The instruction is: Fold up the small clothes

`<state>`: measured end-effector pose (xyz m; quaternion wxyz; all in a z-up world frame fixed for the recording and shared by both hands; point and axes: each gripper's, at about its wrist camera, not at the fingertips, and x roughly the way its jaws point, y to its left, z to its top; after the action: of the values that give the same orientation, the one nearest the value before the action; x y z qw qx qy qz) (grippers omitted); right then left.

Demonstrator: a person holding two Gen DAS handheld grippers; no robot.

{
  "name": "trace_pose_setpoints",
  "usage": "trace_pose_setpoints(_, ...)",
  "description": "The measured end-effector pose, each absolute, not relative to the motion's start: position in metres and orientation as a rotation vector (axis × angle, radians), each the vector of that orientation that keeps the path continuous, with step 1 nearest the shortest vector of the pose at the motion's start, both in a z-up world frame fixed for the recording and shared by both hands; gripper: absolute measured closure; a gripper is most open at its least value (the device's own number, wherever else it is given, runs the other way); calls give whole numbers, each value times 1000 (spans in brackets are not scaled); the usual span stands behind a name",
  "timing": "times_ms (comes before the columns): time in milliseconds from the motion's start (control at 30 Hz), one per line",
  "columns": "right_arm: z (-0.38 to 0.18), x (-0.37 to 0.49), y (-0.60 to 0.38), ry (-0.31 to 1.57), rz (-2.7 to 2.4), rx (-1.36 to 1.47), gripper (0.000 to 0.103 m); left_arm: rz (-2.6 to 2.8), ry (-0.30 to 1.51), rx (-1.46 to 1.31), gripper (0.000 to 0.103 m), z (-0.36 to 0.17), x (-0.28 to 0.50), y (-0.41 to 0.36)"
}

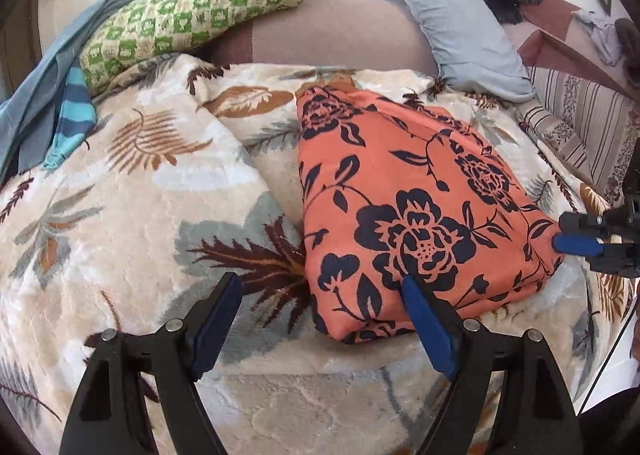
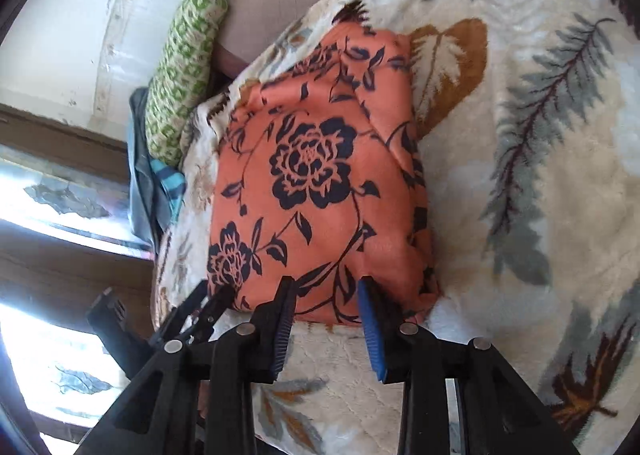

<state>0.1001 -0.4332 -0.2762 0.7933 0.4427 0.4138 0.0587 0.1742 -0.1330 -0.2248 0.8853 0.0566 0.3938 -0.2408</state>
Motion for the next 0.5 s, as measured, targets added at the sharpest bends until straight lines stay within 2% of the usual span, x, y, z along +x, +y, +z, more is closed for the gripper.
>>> trace_pose_setpoints(67, -273, 89, -454, 801, 93, 1023, 63, -499, 760, 88, 19, -214, 169, -121)
trace_pose_setpoints(100, -272, 85, -462, 768, 60, 1046, 56, -505, 748, 60, 19, -211, 169, -115)
trace_pose_setpoints(133, -272, 82, -467, 744, 18, 1058, 33, -514, 746, 32, 18, -209, 170, -111)
trace_pose_setpoints(167, -272, 81, -471, 728, -7, 1064, 29, -517, 748, 7, 18, -208, 172, -107)
trace_pose_setpoints(500, -275, 111, -467, 766, 37, 1065, 29, -503, 756, -81, 18, -211, 192, -112)
